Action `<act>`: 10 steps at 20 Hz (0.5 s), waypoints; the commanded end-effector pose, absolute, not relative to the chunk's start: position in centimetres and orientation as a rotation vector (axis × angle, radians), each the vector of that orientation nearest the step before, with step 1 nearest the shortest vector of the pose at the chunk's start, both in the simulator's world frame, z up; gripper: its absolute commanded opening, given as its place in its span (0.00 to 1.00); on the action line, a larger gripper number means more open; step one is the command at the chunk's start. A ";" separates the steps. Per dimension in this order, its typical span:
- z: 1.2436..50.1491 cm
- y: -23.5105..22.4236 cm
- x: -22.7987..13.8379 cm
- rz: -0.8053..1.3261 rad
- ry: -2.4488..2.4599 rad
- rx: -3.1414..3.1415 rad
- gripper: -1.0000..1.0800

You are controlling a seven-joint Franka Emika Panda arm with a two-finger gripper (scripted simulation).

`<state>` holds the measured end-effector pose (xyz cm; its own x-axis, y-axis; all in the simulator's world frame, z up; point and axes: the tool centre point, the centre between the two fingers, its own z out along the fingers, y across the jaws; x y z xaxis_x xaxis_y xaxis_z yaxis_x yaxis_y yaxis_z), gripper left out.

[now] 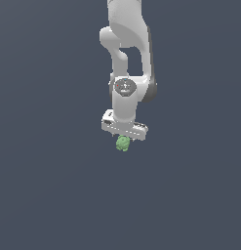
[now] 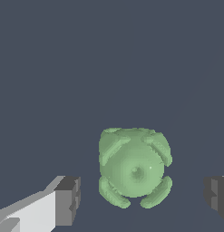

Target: Pick up the object and move it to a goal position.

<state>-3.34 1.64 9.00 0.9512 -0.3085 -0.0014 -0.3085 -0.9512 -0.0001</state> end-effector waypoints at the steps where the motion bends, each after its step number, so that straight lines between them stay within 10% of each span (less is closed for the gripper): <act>1: 9.0 1.6 -3.3 0.001 0.491 -3.103 0.96; 10: 5.8 1.6 -3.5 0.001 0.495 -3.102 0.96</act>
